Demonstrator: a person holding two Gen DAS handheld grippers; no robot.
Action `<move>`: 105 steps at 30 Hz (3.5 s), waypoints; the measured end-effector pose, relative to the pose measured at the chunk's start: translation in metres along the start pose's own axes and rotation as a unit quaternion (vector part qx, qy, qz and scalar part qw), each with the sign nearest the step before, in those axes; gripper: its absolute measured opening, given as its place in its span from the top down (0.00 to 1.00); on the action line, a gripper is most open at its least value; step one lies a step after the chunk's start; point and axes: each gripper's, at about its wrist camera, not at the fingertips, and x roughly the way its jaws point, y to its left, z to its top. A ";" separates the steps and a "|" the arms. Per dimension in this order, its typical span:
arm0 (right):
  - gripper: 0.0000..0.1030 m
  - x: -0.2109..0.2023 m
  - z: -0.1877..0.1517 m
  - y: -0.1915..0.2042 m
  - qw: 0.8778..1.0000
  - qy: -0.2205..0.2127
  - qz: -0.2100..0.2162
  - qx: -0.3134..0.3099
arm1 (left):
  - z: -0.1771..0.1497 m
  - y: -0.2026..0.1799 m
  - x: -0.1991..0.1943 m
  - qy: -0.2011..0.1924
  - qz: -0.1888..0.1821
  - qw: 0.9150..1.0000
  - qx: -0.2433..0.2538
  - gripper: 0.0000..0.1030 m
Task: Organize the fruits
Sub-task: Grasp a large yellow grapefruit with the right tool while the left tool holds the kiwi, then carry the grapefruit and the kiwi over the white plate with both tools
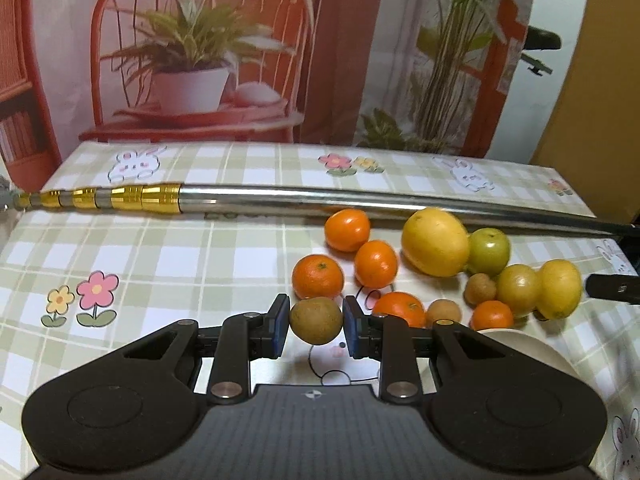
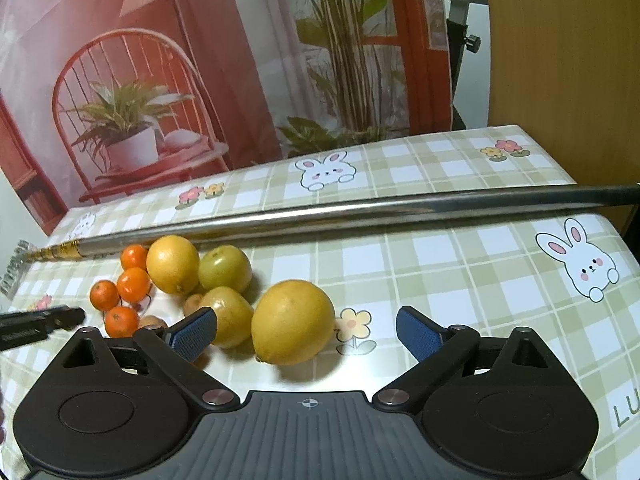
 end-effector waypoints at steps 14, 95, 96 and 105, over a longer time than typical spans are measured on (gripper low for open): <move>0.18 0.014 -0.004 0.002 1.000 0.016 0.010 -0.018 | -0.003 -0.015 -0.022 -0.027 -0.022 0.999 0.008 0.71; 0.61 -0.007 0.005 0.063 0.981 0.026 0.135 -0.139 | -0.003 -0.029 -0.077 -0.046 -0.043 0.998 0.009 0.71; 0.61 -0.012 0.004 0.061 0.982 0.022 0.134 -0.129 | -0.003 -0.028 -0.081 -0.047 -0.042 0.998 0.008 0.71; 0.61 -0.052 -0.010 0.053 0.988 0.002 0.142 -0.067 | -0.005 -0.031 -0.117 -0.056 -0.036 0.998 0.006 0.71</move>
